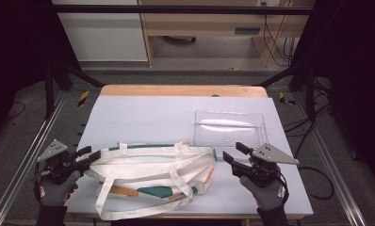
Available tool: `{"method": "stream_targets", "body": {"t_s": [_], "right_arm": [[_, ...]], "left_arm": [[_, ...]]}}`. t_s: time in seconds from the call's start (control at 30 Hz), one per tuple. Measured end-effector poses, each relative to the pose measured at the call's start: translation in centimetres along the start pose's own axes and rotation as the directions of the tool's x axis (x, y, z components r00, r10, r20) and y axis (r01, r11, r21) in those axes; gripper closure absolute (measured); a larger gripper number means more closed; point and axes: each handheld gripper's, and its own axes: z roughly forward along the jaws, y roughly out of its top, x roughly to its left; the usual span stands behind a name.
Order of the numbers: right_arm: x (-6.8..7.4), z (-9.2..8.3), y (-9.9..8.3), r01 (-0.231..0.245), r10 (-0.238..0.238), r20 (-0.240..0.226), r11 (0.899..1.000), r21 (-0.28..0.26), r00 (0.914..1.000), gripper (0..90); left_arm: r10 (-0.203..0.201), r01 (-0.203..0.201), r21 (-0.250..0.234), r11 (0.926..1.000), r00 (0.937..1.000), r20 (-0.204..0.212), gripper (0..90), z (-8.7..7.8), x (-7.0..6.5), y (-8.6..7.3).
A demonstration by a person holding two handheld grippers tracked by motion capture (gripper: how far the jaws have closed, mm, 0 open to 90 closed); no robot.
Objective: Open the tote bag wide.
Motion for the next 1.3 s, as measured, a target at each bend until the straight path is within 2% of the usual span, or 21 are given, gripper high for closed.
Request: {"method": "stream_targets", "body": {"t_s": [0.1, 0.13, 0.23, 0.27, 0.37, 0.47, 0.57, 0.63, 0.67, 0.7, 0.9, 1.0, 1.03, 1.07, 1.3], "right_arm": [[0.5, 0.2, 0.3, 0.014, -0.014, -0.019, 1.000, 0.003, 0.9997, 42.6], [1.2, 0.6, 0.8, 0.030, -0.030, -0.041, 1.000, 0.002, 0.9987, 42.5], [1.8, 1.0, 1.3, 0.042, -0.042, -0.055, 0.999, -0.003, 0.9976, 42.3], [2.6, 1.6, 2.0, 0.049, -0.050, -0.083, 0.999, -0.012, 0.9952, 42.0], [3.6, 2.6, 2.9, 0.054, -0.057, -0.112, 0.998, -0.025, 0.9920, 41.9], [4.9, 4.0, 3.5, 0.070, -0.073, -0.153, 0.997, -0.021, 0.9856, 41.8], [6.5, 5.4, 3.8, 0.091, -0.087, -0.198, 0.996, 0.011, 0.9764, 42.1], [7.5, 6.3, 3.6, 0.103, -0.093, -0.222, 0.994, 0.033, 0.9707, 42.4], [7.5, 6.3, 3.6, 0.103, -0.093, -0.222, 0.994, 0.033, 0.9707, 42.4], [8.5, 7.1, 3.3, 0.119, -0.102, -0.245, 0.991, 0.054, 0.9641, 42.8], [10.8, 8.9, 2.2, 0.154, -0.115, -0.312, 0.982, 0.105, 0.9431, 42.9], [11.8, 9.8, 1.3, 0.178, -0.122, -0.333, 0.974, 0.142, 0.9348, 41.9], [11.8, 9.8, 1.3, 0.178, -0.122, -0.333, 0.974, 0.142, 0.9348, 41.9], [12.4, 10.4, 0.5, 0.192, -0.124, -0.346, 0.967, 0.170, 0.9302, 40.1], [12.7, 11.4, -1.0, 0.215, -0.132, -0.345, 0.952, 0.217, 0.9295, 32.0]], "left_arm": [[-0.001, 0.001, 0.012, 0.9999, 0.9999, 0.011, 60.2, 0.3, -0.1, -0.1], [0.002, -0.002, 0.025, 0.9997, 1.0000, 0.008, 61.0, 0.5, -0.3, -0.2], [0.003, -0.003, 0.036, 0.9994, 1.0000, 0.009, 65.2, 0.6, -0.3, -0.3], [-0.008, 0.007, 0.040, 0.9992, 0.9998, 0.017, 67.3, 0.6, -0.2, -0.4], [-0.025, 0.023, 0.051, 0.9984, 0.9991, 0.034, 71.5, 0.6, 0.0, -0.5], [-0.034, 0.030, 0.076, 0.9967, 0.9983, 0.048, 77.0, 0.8, 0.1, -0.7], [-0.040, 0.035, 0.086, 0.9957, 0.9979, 0.051, 79.3, 0.9, 0.1, -0.8], [-0.043, 0.038, 0.091, 0.9952, 0.9974, 0.058, 80.9, 0.9, 0.2, -0.8], [-0.047, 0.041, 0.089, 0.9951, 0.9970, 0.061, 80.9, 0.9, 0.2, -0.8], [-0.047, 0.041, 0.089, 0.9952, 0.9969, 0.063, 82.0, 0.8, 0.2, -0.8], [-0.044, 0.038, 0.084, 0.9958, 0.9971, 0.062, 82.9, 0.8, 0.1, -0.9], [-0.052, 0.046, 0.085, 0.9953, 0.9966, 0.064, 83.2, 0.7, 0.1, -0.9], [-0.052, 0.046, 0.085, 0.9953, 0.9966, 0.064, 83.3, 0.7, 0.1, -0.9], [-0.056, 0.050, 0.085, 0.9951, 0.9963, 0.065, 83.3, 0.7, 0.1, -0.9], [-0.056, 0.051, 0.077, 0.9957, 0.9966, 0.060, 83.2, 0.8, 0.1, -0.9]]}}
